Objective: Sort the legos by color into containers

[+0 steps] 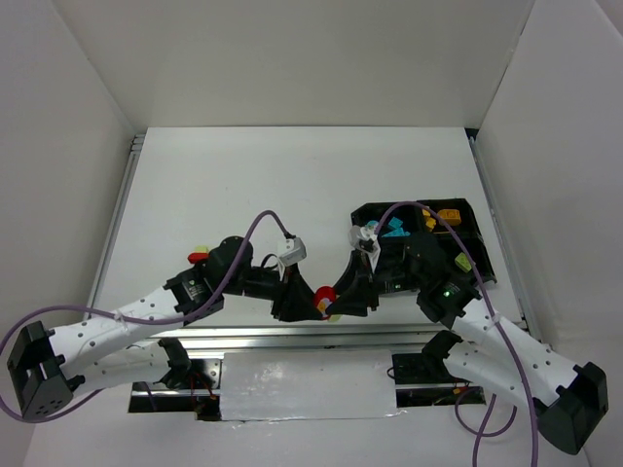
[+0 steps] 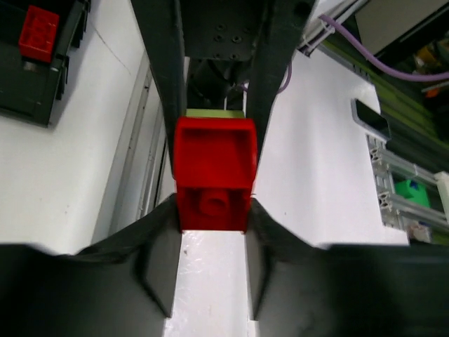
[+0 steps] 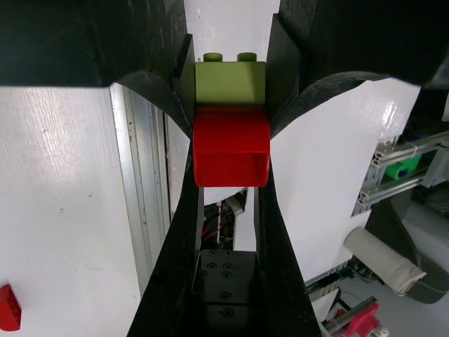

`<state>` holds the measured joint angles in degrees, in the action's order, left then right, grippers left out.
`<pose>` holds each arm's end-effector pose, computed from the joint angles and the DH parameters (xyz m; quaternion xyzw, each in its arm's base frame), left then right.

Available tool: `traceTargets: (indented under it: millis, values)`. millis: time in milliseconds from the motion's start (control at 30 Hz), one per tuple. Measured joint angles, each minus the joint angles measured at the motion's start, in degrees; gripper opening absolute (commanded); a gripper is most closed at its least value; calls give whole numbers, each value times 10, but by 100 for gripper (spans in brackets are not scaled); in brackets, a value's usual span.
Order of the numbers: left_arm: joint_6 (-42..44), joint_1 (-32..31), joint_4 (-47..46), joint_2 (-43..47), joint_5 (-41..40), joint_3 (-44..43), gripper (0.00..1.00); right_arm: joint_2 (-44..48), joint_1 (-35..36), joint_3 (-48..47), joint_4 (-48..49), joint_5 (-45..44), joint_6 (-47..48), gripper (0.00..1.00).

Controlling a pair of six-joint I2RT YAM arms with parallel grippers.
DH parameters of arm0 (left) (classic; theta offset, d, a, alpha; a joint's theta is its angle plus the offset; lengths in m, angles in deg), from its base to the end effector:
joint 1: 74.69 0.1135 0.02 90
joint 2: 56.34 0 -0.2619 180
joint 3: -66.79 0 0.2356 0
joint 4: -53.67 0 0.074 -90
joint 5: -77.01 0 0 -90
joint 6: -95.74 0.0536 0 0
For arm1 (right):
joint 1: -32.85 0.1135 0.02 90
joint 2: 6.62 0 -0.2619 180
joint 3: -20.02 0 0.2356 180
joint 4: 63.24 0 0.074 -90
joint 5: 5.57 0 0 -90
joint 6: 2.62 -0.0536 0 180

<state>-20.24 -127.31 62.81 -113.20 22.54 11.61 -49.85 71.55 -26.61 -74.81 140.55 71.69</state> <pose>0.1136 -0.2000 0.3038 0.3583 0.6693 -0.5664 0.3207 0.1027 0.1393 0.2921 -0.4349 0.5920 0.5803 0.3516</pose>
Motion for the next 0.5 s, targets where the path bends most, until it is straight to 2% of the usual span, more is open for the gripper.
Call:
traceTargets:
  millis: [67,100,133,167,233,267,300,400,500]
  values:
    - [3,-1,-3,-2,3,-1,27,-2,-4,0,-2,3,-4,0]
    - [1,-1,-3,-3,5,-1,6,-4,-4,0,-1,6,-5,5]
    - [1,-1,-3,-3,5,-1,0,-5,-5,0,1,7,-7,16]
    - [1,-1,0,-4,5,-2,0,-9,-5,0,4,11,-10,35]
    - [1,-1,9,-4,3,-7,0,-16,-7,0,12,18,-16,49]
    - [1,-1,15,-4,2,-10,0,-21,-7,0,19,22,-22,84]
    - [0,-1,13,-3,-7,-11,0,-25,-7,0,28,26,-30,95]
    - [1,-1,14,3,-33,-15,0,-30,-5,0,48,41,-33,97]
    - [4,-1,16,21,-48,-15,0,-23,-6,1,49,44,-33,77]
